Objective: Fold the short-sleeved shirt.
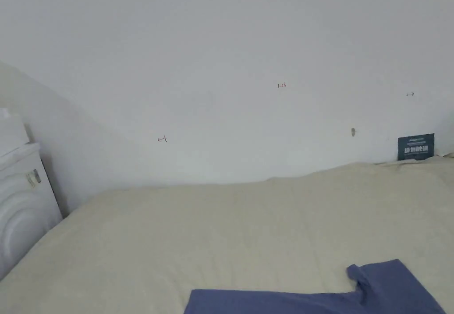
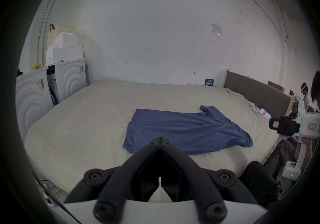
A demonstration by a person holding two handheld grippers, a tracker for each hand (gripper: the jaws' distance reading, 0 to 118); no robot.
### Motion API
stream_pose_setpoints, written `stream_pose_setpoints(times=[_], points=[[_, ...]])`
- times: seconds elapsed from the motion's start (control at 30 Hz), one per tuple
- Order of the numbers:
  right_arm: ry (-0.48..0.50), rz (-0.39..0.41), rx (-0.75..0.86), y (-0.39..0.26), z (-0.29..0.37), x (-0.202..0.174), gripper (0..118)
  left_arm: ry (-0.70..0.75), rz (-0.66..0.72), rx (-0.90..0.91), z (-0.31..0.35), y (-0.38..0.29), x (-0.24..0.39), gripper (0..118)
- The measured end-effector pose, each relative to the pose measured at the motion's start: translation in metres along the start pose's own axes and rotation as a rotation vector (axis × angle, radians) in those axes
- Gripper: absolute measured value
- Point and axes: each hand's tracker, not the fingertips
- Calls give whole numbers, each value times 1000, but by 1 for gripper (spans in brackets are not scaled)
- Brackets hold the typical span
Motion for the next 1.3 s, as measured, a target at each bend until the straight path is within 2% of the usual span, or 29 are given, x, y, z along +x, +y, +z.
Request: stream_pose_setpoints(times=[0.07, 0.17, 0.23, 0.27, 0.33, 0.37, 0.4, 0.5, 0.67, 0.77, 0.9, 0.97, 1.0, 1.03, 1.07, 1.1, 1.13, 1.17, 1.23, 1.27, 1.3], points=[[26, -25, -10, 0, -4, 2, 3, -21, 3, -8, -13, 8, -5, 0], [39, -48, -23, -2, -10, 4, 3, -6, -105, -36, -55, 30, -9, 0], [41, -64, -31, -5, -15, 6, 3, -40, -119, -24, -90, 46, -17, 8], [45, -76, -38, -6, -19, 8, 3, -61, -113, -58, -117, 57, -23, 15], [48, -92, -52, -8, -28, 12, 3, -43, -57, -130, -173, 74, -36, 44], [48, -97, -63, -9, -33, 14, 3, -28, -35, -142, -204, 78, -43, 62], [42, -104, -78, -10, -39, 16, 3, -19, -27, -165, -236, 81, -50, 72], [32, -140, -118, -12, -53, 25, 3, 30, -59, -291, -326, 83, -66, 72], [-10, -212, -191, -19, -77, 47, 3, 10, -94, -468, -435, 65, -85, 70], [-55, -209, -212, -18, -86, 56, 3, 50, -136, -470, -472, 52, -90, 70], [-74, -231, -238, -16, -96, 68, 3, 103, 5, -530, -503, 41, -110, 69], [-85, -245, -248, -16, -100, 72, 3, 95, -33, -481, -498, 38, -104, 67], [-83, -251, -251, -17, -103, 74, 3, 97, -97, -484, -492, 38, -96, 59], [-82, -257, -252, -17, -104, 74, 3, 75, -144, -473, -489, 37, -90, 45], [-77, -268, -254, -18, -107, 76, 3, 25, -194, -479, -487, 38, -82, 19], [-62, -269, -256, -17, -110, 78, 4, 35, -238, -494, -488, 35, -72, 1], [-60, -258, -253, -15, -114, 81, 4, 110, -319, -493, -490, 31, -60, 1], [-69, -234, -245, -12, -118, 85, 4, 93, -353, -502, -495, 27, -59, 1], [-74, -174, -207, 6, -128, 95, 13, 93, -243, -560, -505, 31, -70, 1], [-70, -138, -187, 22, -137, 102, 24, 92, -176, -570, -506, 38, -73, 1], [-70, -104, -157, 38, -147, 109, 54, 90, -100, -587, -508, 42, -78, 1]])
